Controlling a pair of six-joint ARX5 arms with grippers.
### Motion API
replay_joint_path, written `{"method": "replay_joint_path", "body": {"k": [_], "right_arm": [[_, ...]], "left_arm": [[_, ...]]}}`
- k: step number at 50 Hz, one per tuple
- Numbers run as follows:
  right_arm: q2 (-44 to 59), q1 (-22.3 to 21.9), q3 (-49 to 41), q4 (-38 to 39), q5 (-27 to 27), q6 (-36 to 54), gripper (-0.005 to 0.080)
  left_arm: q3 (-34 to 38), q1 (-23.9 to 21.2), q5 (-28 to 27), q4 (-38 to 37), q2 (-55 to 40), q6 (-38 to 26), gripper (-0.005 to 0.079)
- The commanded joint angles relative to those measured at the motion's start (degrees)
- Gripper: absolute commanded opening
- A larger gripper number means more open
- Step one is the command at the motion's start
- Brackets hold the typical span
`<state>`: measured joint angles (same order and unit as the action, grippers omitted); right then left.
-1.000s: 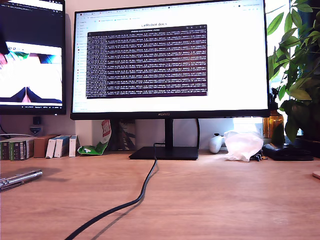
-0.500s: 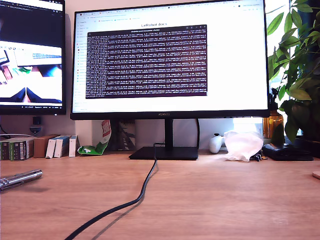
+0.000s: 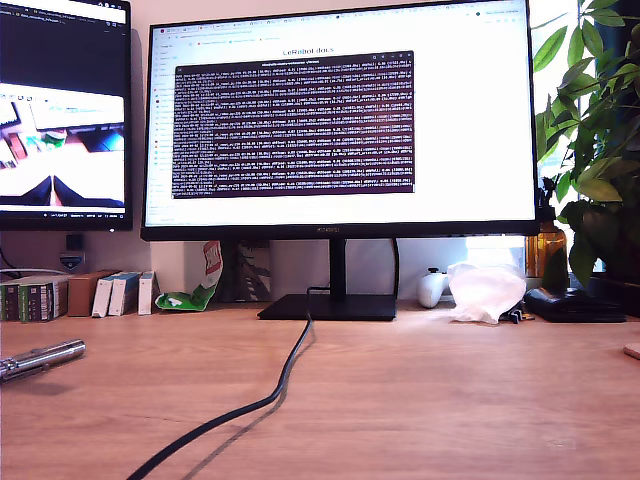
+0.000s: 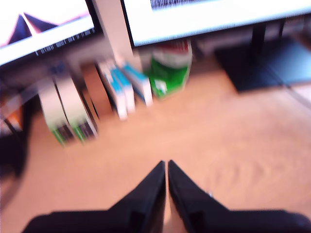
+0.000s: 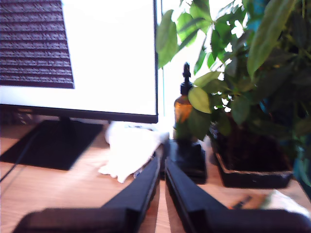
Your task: Pick the metallic laser pointer with your right arm, pass it to your left arm, then place it down to the left side of the table
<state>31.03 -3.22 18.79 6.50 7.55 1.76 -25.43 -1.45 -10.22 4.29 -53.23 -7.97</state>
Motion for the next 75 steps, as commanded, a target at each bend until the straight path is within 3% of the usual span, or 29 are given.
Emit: {"method": "replay_joint_path", "body": {"k": [1,22,38,54,75], "right_arm": [[-0.04,0.92,-2.97,0.61,1.14,0.35,-0.0013],[-5.27,4.37,-10.1,-1.55,1.05,1.4,-0.0013],[-12.63,4.39,-10.97,-9.27,0.96,1.33,-0.0013],[-19.02,5.14,-11.43,-15.08,1.46,1.2,-0.0013],[-26.38,5.49,-16.63,-18.99,2.08,-0.94,-0.0013]], "left_arm": [[2.51,0.11,-0.07,2.03,0.17,0.57,-0.0011],[12.35,0.07,0.2,7.76,1.09,2.54,-0.0011],[19.15,-0.11,0.2,10.67,6.75,6.75,-0.0011],[19.58,-0.59,4.37,-1.97,19.06,8.0,-0.0011],[23.28,-0.59,7.76,-12.9,36.3,11.74,-0.0011]]}}
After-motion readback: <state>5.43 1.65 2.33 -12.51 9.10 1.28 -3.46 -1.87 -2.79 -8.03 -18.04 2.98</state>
